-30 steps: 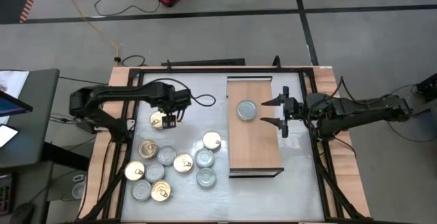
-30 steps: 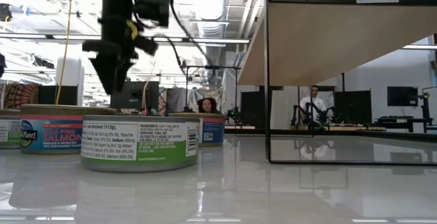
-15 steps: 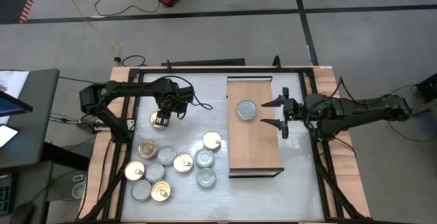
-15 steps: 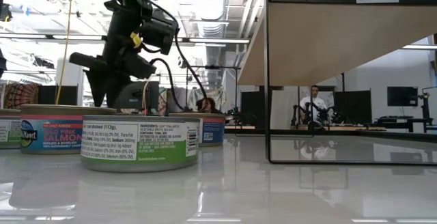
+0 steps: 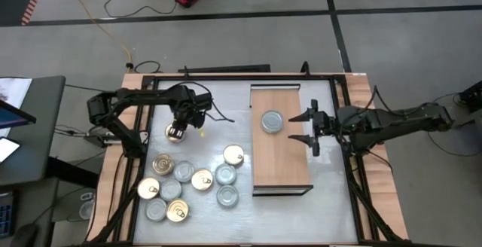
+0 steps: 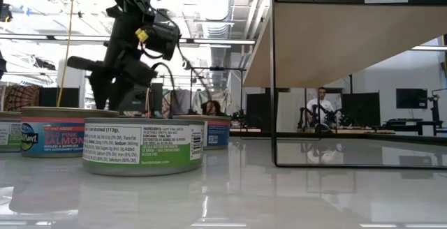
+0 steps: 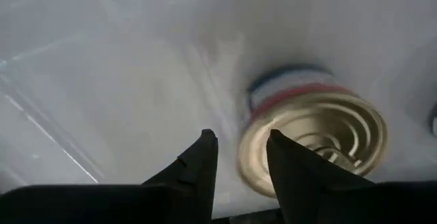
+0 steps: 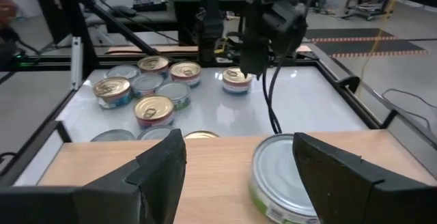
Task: Stack canned seafood by type on shelf
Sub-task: Put the blue can on the shelf
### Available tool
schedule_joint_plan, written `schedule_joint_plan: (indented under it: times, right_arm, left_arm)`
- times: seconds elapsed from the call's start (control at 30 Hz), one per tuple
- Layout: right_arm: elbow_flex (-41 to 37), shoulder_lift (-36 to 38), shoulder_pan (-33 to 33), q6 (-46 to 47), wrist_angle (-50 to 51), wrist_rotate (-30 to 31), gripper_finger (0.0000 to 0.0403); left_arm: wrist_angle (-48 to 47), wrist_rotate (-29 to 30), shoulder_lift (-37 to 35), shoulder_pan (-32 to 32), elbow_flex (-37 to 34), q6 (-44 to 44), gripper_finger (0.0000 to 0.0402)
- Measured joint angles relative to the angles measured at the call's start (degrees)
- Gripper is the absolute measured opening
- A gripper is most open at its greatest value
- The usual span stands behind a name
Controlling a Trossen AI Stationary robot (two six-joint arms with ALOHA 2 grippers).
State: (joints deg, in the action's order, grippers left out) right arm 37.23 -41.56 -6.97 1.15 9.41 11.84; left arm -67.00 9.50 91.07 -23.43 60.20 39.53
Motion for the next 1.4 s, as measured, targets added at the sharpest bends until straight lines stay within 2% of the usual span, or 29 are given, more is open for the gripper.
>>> schedule_joint_plan:
  times: [0.23, 0.5, 0.57, 0.67, 0.77, 0.9, 1.07, 1.4]
  right_arm:
    - [0.0, 0.0, 0.0, -0.8, -1.6, 0.0, 0.0295]
    - [0.0, 0.0, 0.4, -1.5, -2.4, 0.2, 0.0295]
    - [0.0, 0.0, 0.4, -1.6, -2.5, 0.2, 0.0295]
    - [0.0, 0.0, 0.4, -1.6, -2.6, 0.2, 0.0295]
    - [0.0, 0.0, 0.3, -1.6, -2.6, 0.2, 0.0295]
    - [0.0, 0.0, 0.3, -1.6, -2.6, 0.2, 0.0295]
    - [0.0, 0.0, 0.4, -1.7, -2.4, 0.2, 0.0295]
    - [0.0, 0.0, 0.4, -0.7, -2.3, 0.2, 0.0295]
  left_arm:
    - [3.8, 4.3, -0.2, 0.0, -4.6, 2.4, 0.0081]
    - [5.0, 4.3, -0.2, -0.2, -4.6, 2.6, 0.0006]
    - [6.2, 4.3, -0.2, -0.6, -4.8, 2.4, 0.0003]
    - [14.3, 2.3, 0.2, -1.7, -4.9, 0.9, 0.0]
    - [19.4, 2.9, 0.1, -2.0, -5.1, -0.3, 0.0]
    - [23.9, 10.1, 0.4, -1.8, -4.9, -0.4, 0.0]
    - [24.4, 17.2, -0.5, -1.7, -4.0, -0.5, 0.0]
    - [19.9, 17.1, -6.3, 2.4, 4.3, -6.1, 0.0003]
